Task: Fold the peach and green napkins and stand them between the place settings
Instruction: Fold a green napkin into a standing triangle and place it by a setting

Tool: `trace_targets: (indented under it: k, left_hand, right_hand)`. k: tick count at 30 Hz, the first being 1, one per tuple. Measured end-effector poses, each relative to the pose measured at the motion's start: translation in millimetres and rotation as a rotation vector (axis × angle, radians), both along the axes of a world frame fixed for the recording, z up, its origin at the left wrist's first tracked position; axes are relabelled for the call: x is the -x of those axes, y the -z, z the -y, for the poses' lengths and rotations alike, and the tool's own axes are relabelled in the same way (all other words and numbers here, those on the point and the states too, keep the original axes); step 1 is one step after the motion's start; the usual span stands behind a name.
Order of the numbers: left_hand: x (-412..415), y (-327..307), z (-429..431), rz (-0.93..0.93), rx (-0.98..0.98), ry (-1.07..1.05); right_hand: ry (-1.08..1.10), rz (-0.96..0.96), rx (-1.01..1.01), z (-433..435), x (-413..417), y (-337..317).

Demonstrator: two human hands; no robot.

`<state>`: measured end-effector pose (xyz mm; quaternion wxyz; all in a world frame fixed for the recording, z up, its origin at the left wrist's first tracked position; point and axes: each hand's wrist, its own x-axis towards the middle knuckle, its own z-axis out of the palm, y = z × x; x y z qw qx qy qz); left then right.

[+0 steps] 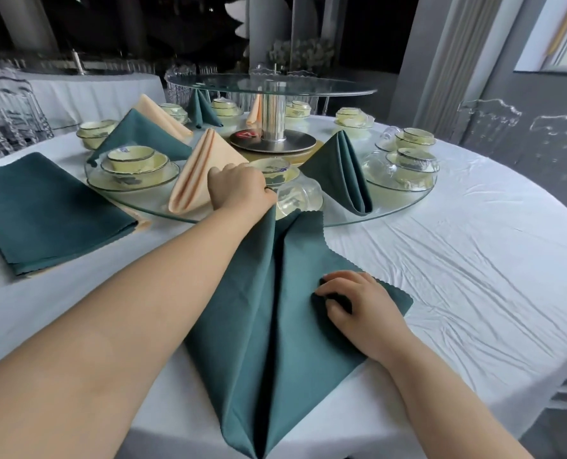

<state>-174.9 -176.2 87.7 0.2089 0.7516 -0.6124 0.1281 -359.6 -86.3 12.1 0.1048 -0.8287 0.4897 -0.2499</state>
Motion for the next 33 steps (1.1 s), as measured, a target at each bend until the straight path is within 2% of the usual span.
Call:
trace_targets:
  k: [6, 13, 16, 18, 19, 24, 28, 30, 33]
  left_hand:
    - [1, 5, 4, -0.23, 0.062, 0.063]
    - [14, 17, -5, -0.239, 0.009, 0.104]
    - [12, 19, -7, -0.428, -0.054, 0.147]
    - [9, 17, -16, -0.615, -0.127, 0.251]
    - [5, 14, -23, -0.629, -0.137, 0.31]
    - [-13, 6, -99, -0.395, -0.151, 0.402]
    - [-14, 17, -157, -0.102, -0.447, 0.349]
    - [-13, 26, -168, 0.055, -0.513, 0.329]
    - [-10, 37, -169, 0.075, -0.506, 0.357]
  right_hand:
    - [0.002, 0.02, -0.025, 0, 0, 1]
    - [0.009, -0.014, -0.041, -2, -3, 1]
    - [0.008, -0.011, -0.052, -3, -3, -1]
    - [0.004, -0.015, -0.057, -2, -2, -1]
    - [0.004, -0.02, -0.056, -2, -2, -1]
    - [0.01, -0.055, -0.054, -3, -2, -2]
    - [0.015, -0.079, -0.049, -5, -4, -3]
    - [0.018, -0.083, -0.046, -7, -4, -3]
    - [0.025, -0.089, -0.038, -8, -5, -4]
